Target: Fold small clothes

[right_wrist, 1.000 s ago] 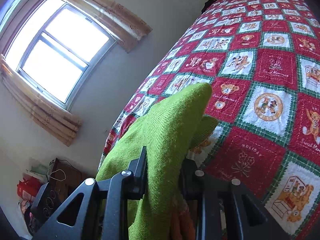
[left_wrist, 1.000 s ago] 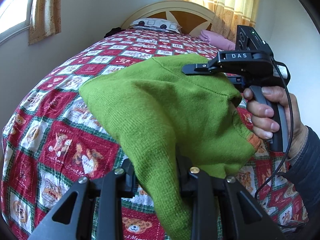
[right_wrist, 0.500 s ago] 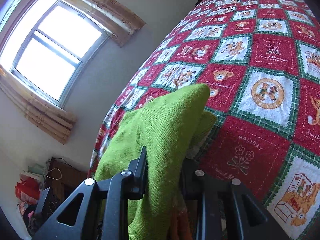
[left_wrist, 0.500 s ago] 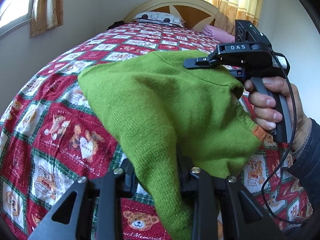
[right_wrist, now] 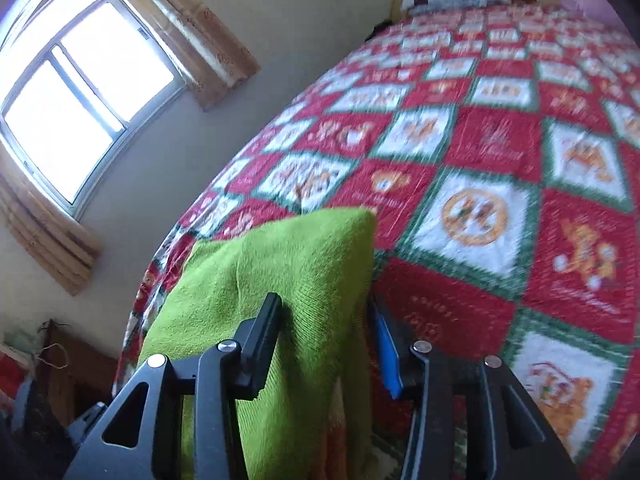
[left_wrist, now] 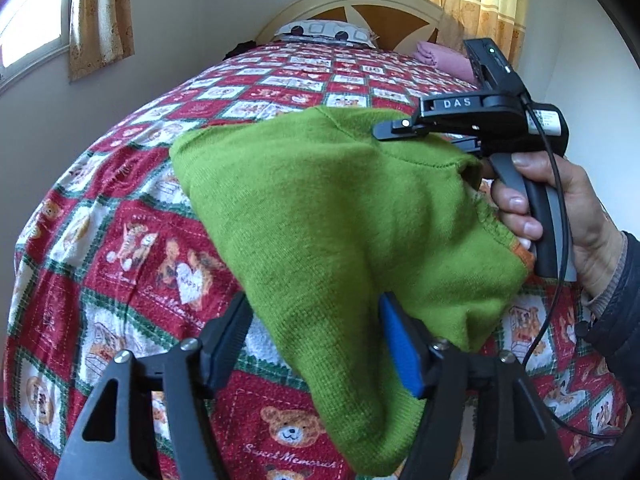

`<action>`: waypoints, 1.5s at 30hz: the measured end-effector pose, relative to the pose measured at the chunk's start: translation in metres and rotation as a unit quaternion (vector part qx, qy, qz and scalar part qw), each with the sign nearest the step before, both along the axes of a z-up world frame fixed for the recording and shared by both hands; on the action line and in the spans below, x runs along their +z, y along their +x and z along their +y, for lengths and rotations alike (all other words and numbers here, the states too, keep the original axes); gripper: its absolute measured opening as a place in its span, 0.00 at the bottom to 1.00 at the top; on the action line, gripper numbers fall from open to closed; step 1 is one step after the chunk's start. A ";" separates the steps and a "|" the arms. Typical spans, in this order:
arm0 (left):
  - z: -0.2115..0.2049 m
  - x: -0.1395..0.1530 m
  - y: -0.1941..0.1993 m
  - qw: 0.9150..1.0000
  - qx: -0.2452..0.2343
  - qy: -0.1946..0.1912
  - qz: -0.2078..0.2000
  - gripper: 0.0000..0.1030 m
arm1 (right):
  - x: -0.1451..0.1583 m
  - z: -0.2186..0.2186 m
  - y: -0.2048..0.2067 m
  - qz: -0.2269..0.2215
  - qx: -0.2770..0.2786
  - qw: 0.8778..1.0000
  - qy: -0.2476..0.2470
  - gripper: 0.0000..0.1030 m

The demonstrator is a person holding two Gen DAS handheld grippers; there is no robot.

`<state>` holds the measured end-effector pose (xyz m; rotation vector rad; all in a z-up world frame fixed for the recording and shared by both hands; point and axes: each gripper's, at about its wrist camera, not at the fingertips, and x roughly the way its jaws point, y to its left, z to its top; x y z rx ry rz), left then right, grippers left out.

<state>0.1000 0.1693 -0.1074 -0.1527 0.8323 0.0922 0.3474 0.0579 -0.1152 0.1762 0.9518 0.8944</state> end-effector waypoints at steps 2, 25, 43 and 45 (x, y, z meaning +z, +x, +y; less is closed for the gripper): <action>0.003 0.009 -0.003 1.000 0.008 0.012 -0.013 0.76 | 0.017 -0.013 -0.013 -0.037 -0.007 0.999 0.000 0.45; 0.050 -0.015 0.021 0.992 0.114 0.008 -0.046 1.00 | 0.003 -0.012 -0.097 -0.085 0.071 0.988 -0.111 0.45; 0.015 0.073 -0.040 0.985 0.100 0.069 -0.126 1.00 | 0.109 -0.054 -0.199 -0.188 -0.023 0.979 -0.072 0.65; 0.012 0.078 -0.043 0.983 0.100 0.079 -0.132 1.00 | 0.110 -0.057 -0.200 -0.186 -0.027 0.980 -0.066 0.65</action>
